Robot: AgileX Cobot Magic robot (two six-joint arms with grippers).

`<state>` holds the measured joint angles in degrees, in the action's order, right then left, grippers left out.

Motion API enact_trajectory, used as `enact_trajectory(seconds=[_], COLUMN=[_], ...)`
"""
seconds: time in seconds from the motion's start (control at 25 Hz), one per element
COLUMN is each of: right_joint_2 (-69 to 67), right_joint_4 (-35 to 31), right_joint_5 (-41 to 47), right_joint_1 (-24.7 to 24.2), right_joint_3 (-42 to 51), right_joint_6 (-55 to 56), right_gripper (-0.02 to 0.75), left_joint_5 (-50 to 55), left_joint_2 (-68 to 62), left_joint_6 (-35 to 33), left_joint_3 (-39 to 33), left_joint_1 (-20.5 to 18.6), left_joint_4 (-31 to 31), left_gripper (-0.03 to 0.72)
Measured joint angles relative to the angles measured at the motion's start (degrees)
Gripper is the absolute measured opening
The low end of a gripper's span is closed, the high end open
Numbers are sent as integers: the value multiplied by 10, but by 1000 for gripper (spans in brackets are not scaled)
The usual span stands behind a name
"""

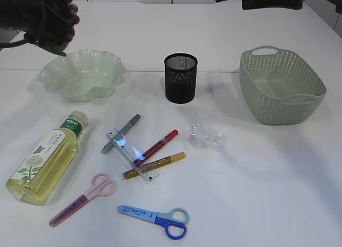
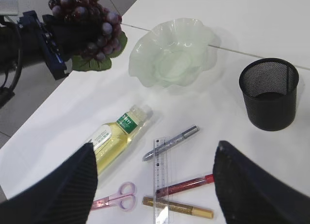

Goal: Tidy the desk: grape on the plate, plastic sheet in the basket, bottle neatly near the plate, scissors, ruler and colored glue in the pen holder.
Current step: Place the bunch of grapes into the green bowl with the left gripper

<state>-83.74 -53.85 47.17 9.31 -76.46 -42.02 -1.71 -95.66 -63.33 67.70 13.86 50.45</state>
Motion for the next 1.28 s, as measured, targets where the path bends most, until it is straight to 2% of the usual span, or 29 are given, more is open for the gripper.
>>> enact_trajectory(seconds=[0.16, 0.4, 0.64, 1.0, 1.28], right_joint_2=[0, 0, 0, 0, 0], right_joint_4=[4, 5, 13, 24, 29], right_joint_5=[0, 0, 0, 0, -5], right_joint_1=[0, 0, 0, 0, 0], right_joint_3=[0, 0, 0, 0, 0], right_joint_6=[0, 1, 1, 3, 3], right_gripper=[577, 577, 577, 577, 577], left_joint_5=[-93, -166, -175, -180, -181], left_joint_2=[-9, -46, -94, -184, -249], left_joint_6=[0, 5, 30, 41, 44], left_joint_3=[0, 0, 39, 134, 178], left_joint_1=[0, 0, 0, 0, 0], left_joint_4=[3, 17, 24, 65, 88], left_gripper=[90, 90, 89, 87, 87])
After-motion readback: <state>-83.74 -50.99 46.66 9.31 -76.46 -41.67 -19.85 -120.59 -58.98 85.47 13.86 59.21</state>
